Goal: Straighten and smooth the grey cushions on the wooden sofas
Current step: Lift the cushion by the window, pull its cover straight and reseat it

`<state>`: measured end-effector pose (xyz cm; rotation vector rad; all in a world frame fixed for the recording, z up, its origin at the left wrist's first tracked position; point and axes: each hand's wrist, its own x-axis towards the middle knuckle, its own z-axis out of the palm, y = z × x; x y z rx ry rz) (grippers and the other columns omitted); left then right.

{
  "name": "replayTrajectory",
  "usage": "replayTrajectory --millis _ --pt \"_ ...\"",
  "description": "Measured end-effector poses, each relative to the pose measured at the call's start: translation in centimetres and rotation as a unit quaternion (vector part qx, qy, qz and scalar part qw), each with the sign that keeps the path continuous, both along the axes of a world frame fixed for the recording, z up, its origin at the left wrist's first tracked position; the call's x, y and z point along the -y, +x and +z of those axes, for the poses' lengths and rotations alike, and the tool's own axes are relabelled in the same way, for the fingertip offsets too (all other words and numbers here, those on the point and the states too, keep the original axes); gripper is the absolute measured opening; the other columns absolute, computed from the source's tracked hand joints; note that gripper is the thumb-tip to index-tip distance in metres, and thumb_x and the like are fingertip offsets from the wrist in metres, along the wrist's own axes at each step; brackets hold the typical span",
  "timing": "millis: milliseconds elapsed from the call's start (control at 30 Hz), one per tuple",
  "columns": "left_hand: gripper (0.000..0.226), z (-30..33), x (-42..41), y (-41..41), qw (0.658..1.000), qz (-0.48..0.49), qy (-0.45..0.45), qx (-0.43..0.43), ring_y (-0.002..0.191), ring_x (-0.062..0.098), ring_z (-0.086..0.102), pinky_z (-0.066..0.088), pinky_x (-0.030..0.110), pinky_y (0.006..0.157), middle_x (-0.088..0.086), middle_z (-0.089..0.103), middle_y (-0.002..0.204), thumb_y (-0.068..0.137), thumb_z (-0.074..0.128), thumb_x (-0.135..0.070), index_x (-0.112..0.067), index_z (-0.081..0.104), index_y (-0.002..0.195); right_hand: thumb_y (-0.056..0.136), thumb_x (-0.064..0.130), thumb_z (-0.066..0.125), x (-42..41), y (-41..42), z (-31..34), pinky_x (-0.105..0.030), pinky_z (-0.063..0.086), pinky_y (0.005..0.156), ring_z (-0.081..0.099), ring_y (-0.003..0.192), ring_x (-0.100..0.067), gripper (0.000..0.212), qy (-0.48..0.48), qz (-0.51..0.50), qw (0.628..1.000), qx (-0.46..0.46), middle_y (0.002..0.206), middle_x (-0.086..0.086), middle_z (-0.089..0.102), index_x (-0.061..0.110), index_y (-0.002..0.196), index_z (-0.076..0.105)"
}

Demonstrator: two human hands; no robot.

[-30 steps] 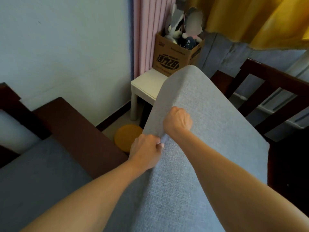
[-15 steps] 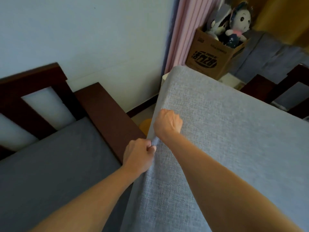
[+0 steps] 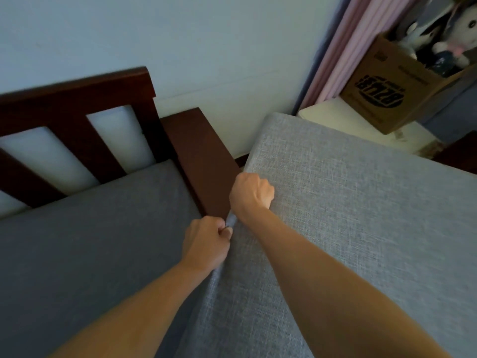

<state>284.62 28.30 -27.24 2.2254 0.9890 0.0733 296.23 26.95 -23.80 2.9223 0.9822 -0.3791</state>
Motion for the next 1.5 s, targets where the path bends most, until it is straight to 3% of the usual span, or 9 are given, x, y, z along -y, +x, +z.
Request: replayTrajectory --millis 267,500,633,733,800,933,1100,1333,1500 --pt "0.052 0.2 -2.6 -4.8 0.997 0.069 0.01 -0.026 0.043 0.012 0.036 0.026 0.03 0.047 -0.002 0.033 0.041 0.09 0.06 -0.02 -0.013 0.032 0.047 0.094 0.006 0.046 -3.7 -4.6 -0.2 -0.032 0.042 0.066 0.062 0.102 -0.026 0.024 0.018 0.077 0.997 0.001 0.11 -0.009 0.064 0.007 0.115 0.058" --pt "0.05 0.2 -2.9 -8.6 0.991 0.122 0.012 -0.047 0.071 0.037 0.059 0.034 0.034 0.057 0.014 0.052 0.054 0.09 0.057 -0.019 -0.013 0.033 0.047 0.096 0.005 0.042 -5.5 -9.2 0.0 -0.032 0.046 0.074 0.062 0.105 -0.025 0.026 0.02 0.147 0.989 -0.003 0.115 -0.007 0.062 0.007 0.119 0.056" --pt "0.027 -0.3 -2.6 -8.6 0.991 0.121 0.02 -0.06 0.089 0.038 0.062 0.04 0.034 0.062 0.018 0.068 0.086 0.091 0.053 -0.021 -0.012 0.066 0.07 0.098 0.009 0.036 -3.5 -10.2 -0.2 -0.032 0.042 0.069 0.061 0.1 -0.028 0.024 0.077 0.163 0.983 -0.017 0.115 -0.011 0.058 0.006 0.118 0.048" --pt "0.025 -0.1 -2.4 -8.6 0.99 0.121 0.025 -0.07 0.09 0.038 0.062 0.042 0.032 0.061 0.018 0.068 0.089 0.093 0.05 -0.023 -0.01 0.069 0.085 0.09 0.016 0.056 -1.2 -10.8 -0.3 -0.034 0.046 0.077 0.053 0.094 -0.027 0.022 0.144 0.167 0.975 -0.005 0.11 -0.012 0.05 0.007 0.109 0.05" --pt "0.027 0.1 -2.0 -8.8 0.989 0.118 0.038 -0.081 0.089 0.038 0.061 0.042 0.034 0.063 0.019 0.066 0.092 0.096 0.047 -0.028 -0.009 0.064 0.087 0.08 0.03 0.069 0.5 -10.8 0.1 -0.035 0.043 0.086 0.045 0.098 -0.026 0.042 0.146 0.171 0.974 0.007 0.111 -0.011 0.044 0.007 0.11 0.05" --pt "0.017 1.2 -1.1 -9.3 0.993 0.094 0.032 -0.066 0.077 0.028 0.053 0.039 0.034 0.063 0.013 0.061 0.096 0.098 0.044 -0.03 -0.014 0.042 0.1 0.091 0.033 0.049 3.7 -10.8 0.5 -0.035 0.032 0.102 0.034 0.117 -0.027 0.041 0.128 0.165 0.977 0.038 0.129 -0.011 0.038 0.009 0.124 0.046" --pt "0.056 2.8 0.4 -10.4 0.996 0.011 0.032 -0.077 0.109 0.029 0.055 0.048 0.04 0.085 0.011 0.054 0.128 0.096 0.049 -0.031 -0.02 0.022 0.145 0.092 0.039 0.049 7.0 -12.3 0.2 -0.039 0.015 0.114 0.018 0.135 -0.028 0.052 0.132 0.126 0.983 0.016 0.148 -0.008 0.021 0.013 0.136 0.037" --pt "0.061 3.4 0.3 -11.6 0.988 -0.064 0.034 -0.138 0.113 0.032 0.055 0.048 0.041 0.089 0.013 0.054 0.13 0.091 0.048 -0.014 -0.03 0.024 0.145 0.093 0.038 0.051 9.3 -15.8 0.3 -0.046 -0.001 0.117 -0.004 0.144 -0.03 0.067 0.123 0.069 0.99 -0.009 0.156 -0.01 0.001 0.014 0.147 0.02" --pt "0.065 3.6 -2.2 -12.0 0.961 -0.19 0.131 -0.149 0.115 0.029 0.053 0.048 0.038 0.089 0.009 0.051 0.128 0.086 0.054 -0.008 -0.027 0.031 0.143 0.092 0.04 0.052 8.7 -18.5 -0.3 -0.049 -0.006 0.116 -0.009 0.144 -0.03 0.078 0.13 0.001 0.991 0.005 0.157 -0.01 -0.006 0.011 0.15 0.008"
